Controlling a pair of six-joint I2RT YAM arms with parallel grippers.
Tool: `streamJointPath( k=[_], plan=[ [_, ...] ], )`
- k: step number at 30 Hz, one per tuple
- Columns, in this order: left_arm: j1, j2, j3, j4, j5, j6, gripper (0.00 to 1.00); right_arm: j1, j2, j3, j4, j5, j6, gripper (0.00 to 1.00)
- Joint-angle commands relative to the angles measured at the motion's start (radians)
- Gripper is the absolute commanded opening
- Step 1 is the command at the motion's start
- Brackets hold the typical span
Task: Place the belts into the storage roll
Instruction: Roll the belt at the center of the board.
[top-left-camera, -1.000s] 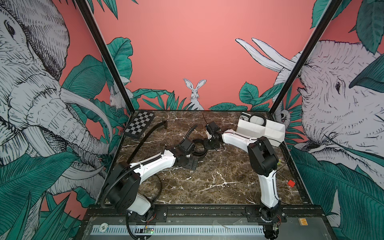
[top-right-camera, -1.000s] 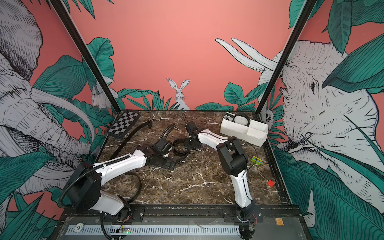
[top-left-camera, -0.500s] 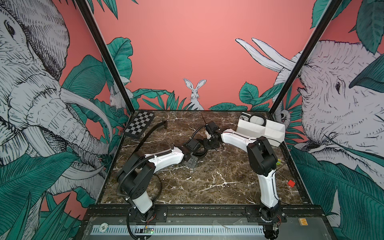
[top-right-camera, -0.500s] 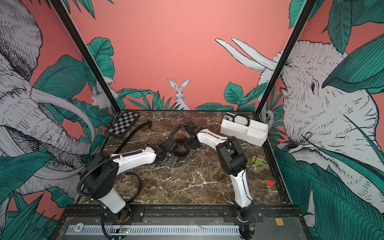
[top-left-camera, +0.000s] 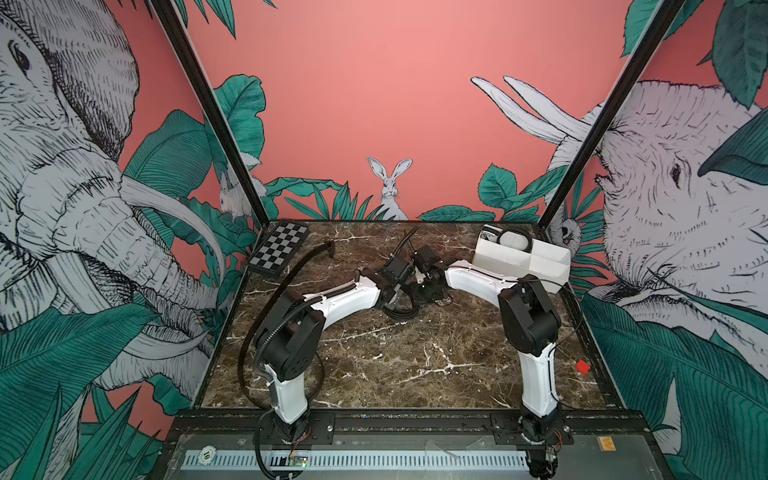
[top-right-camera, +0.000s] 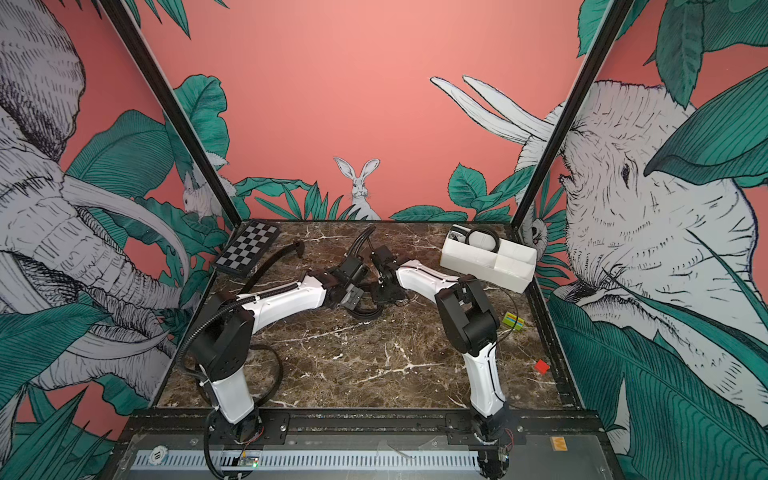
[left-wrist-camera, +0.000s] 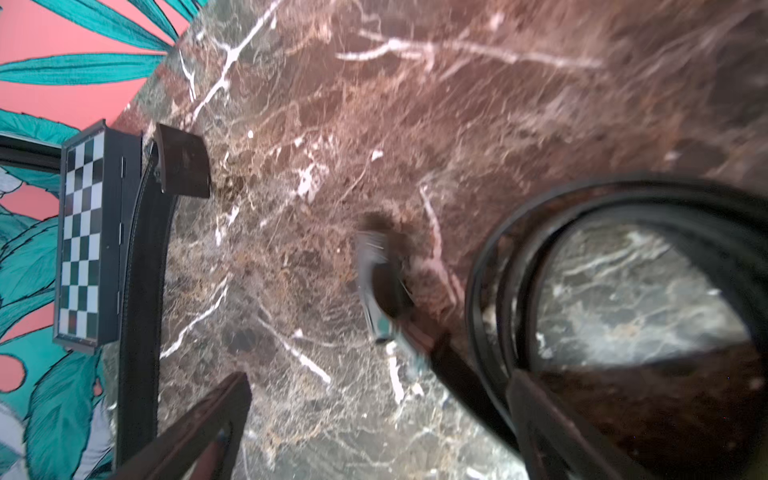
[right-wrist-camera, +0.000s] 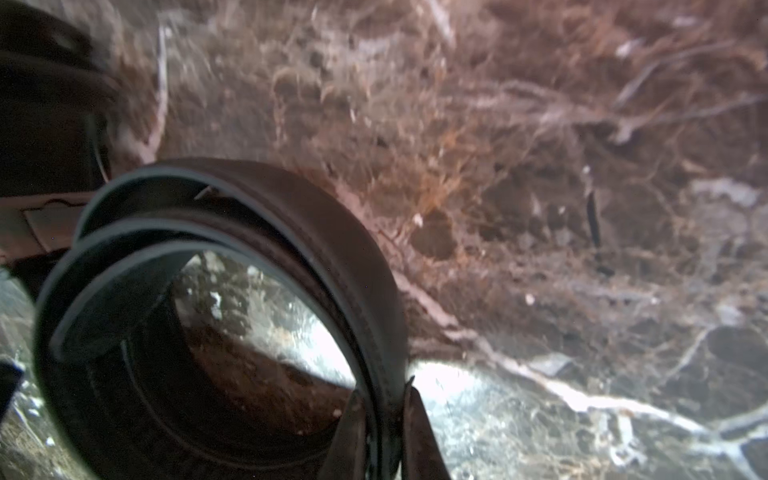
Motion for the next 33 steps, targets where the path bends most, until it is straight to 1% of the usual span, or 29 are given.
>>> streamJointPath(
  k=[1, 4, 6, 7, 9, 11, 12, 14, 17, 19, 21, 25, 28, 29, 31, 32, 33],
  plan=[
    [0.000, -0.075, -0.040, -0.055, 0.084, -0.055, 0.99, 0.018, 0.012, -0.053, -0.155, -0.014, -0.026, 0.00],
    [0.000, -0.171, -0.109, -0.139, 0.230, -0.228, 0.99, 0.020, 0.005, -0.062, -0.152, -0.016, -0.026, 0.00],
    [0.001, -0.273, -0.216, -0.099, 0.379, -0.383, 0.99, 0.020, -0.001, -0.069, -0.146, -0.016, -0.019, 0.00],
    [0.001, -0.327, -0.271, -0.050, 0.439, -0.458, 0.99, 0.020, -0.002, -0.072, -0.140, -0.018, -0.018, 0.00],
    [0.001, -0.412, -0.405, 0.115, 0.544, -0.627, 0.98, 0.020, -0.003, -0.073, -0.133, -0.020, -0.014, 0.00],
    [0.002, -0.428, -0.465, 0.238, 0.595, -0.756, 0.97, 0.020, -0.004, -0.074, -0.123, -0.024, -0.008, 0.00],
    [0.003, -0.417, -0.473, 0.283, 0.616, -0.804, 0.97, 0.020, -0.002, -0.075, -0.121, -0.024, -0.008, 0.00],
    [0.002, -0.381, -0.470, 0.358, 0.639, -0.851, 0.98, 0.022, 0.000, -0.074, -0.120, -0.026, -0.006, 0.00],
    [0.010, -0.320, -0.506, 0.549, 0.660, -0.935, 0.99, 0.024, 0.000, -0.085, -0.109, -0.024, 0.000, 0.00],
    [0.020, -0.273, -0.531, 0.678, 0.666, -0.970, 0.99, 0.026, 0.000, -0.095, -0.100, -0.026, 0.003, 0.00],
    [0.032, -0.216, -0.533, 0.729, 0.678, -1.002, 0.99, 0.028, -0.001, -0.101, -0.092, -0.028, 0.008, 0.00],
    [0.040, -0.142, -0.529, 0.693, 0.689, -1.088, 0.98, 0.031, -0.003, -0.100, -0.093, -0.030, 0.009, 0.00],
    [0.040, -0.126, -0.529, 0.692, 0.668, -1.121, 0.94, 0.033, -0.008, -0.100, -0.097, -0.027, 0.007, 0.00],
    [0.040, -0.127, -0.516, 0.667, 0.655, -1.122, 0.91, 0.034, -0.008, -0.101, -0.098, -0.027, 0.007, 0.00],
    [0.040, -0.128, -0.463, 0.574, 0.636, -1.087, 0.83, 0.035, -0.010, -0.103, -0.100, -0.028, 0.006, 0.00],
    [0.039, -0.129, -0.421, 0.482, 0.625, -1.064, 0.78, 0.036, -0.011, -0.104, -0.102, -0.028, 0.004, 0.00],
    [0.040, -0.128, -0.383, 0.403, 0.612, -1.033, 0.77, 0.036, -0.010, -0.106, -0.102, -0.029, 0.005, 0.00]
  ],
)
